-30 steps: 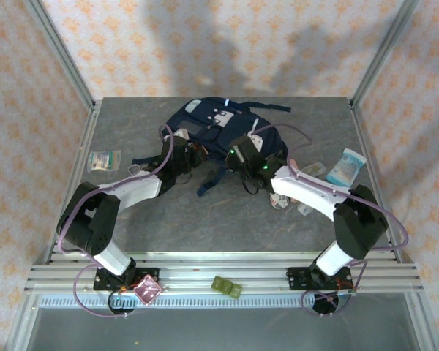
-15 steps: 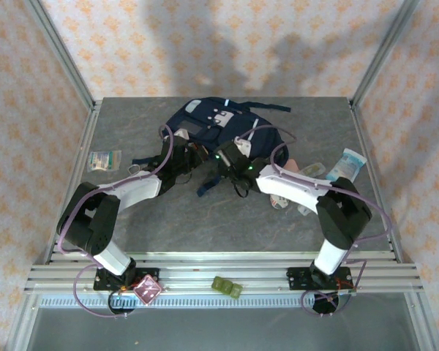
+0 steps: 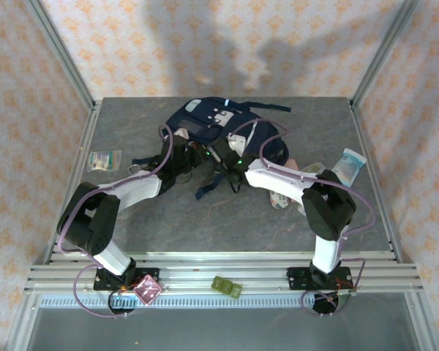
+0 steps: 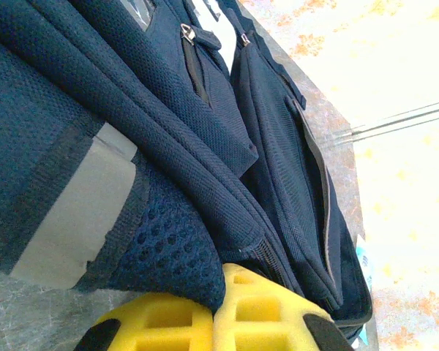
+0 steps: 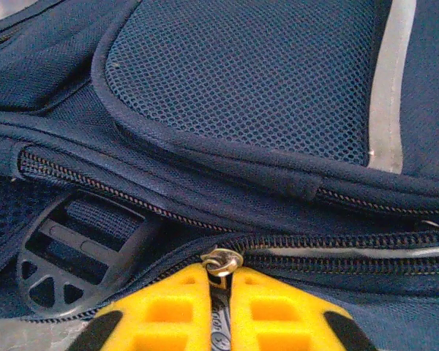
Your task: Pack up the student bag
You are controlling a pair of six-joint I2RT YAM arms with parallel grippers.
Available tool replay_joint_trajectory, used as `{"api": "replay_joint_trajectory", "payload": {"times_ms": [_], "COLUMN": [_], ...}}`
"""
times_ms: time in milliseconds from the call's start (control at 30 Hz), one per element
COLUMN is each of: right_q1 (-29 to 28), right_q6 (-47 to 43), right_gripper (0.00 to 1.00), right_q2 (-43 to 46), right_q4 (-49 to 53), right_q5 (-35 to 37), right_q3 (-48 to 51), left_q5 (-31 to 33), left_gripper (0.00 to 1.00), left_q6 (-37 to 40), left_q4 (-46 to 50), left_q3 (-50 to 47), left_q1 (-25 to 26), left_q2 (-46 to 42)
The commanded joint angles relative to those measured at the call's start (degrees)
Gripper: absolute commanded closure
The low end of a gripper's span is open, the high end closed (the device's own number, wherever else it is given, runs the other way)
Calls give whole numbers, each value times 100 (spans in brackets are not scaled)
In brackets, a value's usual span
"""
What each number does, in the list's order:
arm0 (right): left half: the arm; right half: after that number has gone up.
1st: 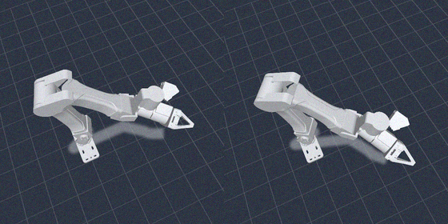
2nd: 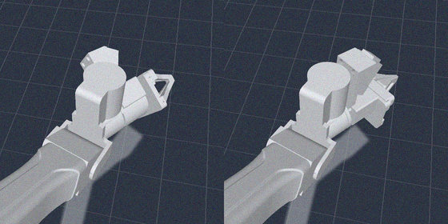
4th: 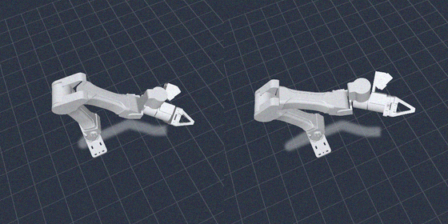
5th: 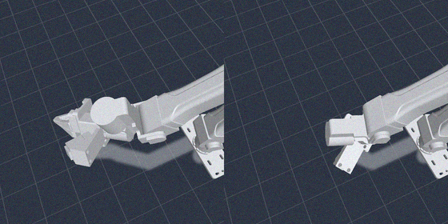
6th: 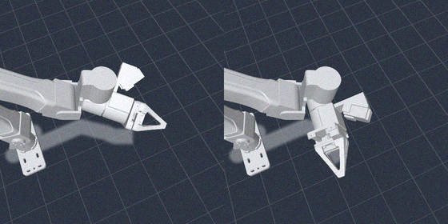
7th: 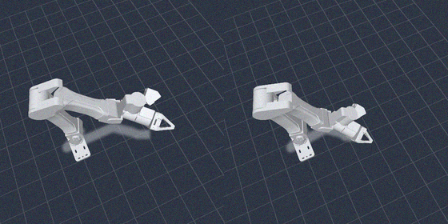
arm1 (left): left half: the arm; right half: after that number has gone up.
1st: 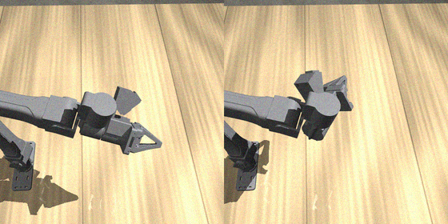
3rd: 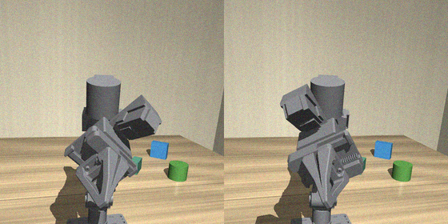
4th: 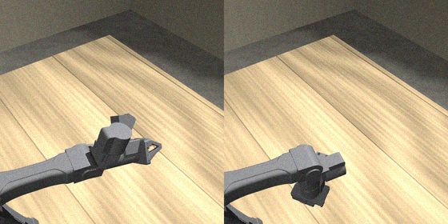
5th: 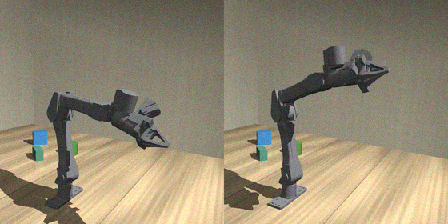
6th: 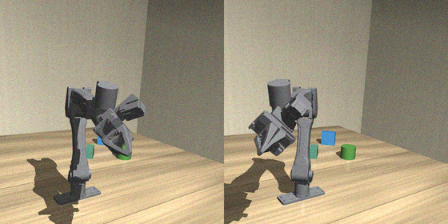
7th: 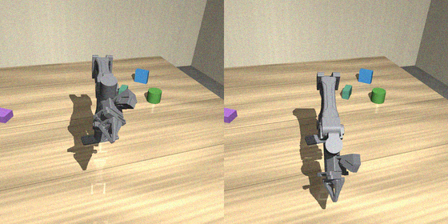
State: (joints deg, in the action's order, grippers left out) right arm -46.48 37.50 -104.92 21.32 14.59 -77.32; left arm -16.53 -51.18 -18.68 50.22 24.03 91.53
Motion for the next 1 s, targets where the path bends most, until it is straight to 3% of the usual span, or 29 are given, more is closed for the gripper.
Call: {"api": "replay_joint_trajectory", "payload": {"times_ms": [0,200,333,467,600,833,967], "right_q1": [36,34,36,25,28,30,38], "right_q6": [-70,-172,-179,-199,-465,-1212,-1257], "right_gripper": [98,99,74,66,67,66,79], "right_q2": [78,389,344,189,13,374,434], "right_q4": [-325,-371,-403,-427,-496,-1822,-1861], "right_q5": [370,126,15,-26,45,-1342,-1256], "right_q3": [196,563,655,519,326,845,853], "left_q5": [-375,-303,-383,-493,-500,-474,-510], "left_gripper": [100,100,100,100,100,100,100], "left_q6": [27,86,42,-24,-15,30,3], "left_q4": [-460,-417,-469,-504,-465,-408,-444], "left_q3": [339,365,409,489,503,491,499], "left_q1": [128,75,75,75,72,75,74], "left_q2": [-165,-169,-138,-125,-186,-256,-223]}}
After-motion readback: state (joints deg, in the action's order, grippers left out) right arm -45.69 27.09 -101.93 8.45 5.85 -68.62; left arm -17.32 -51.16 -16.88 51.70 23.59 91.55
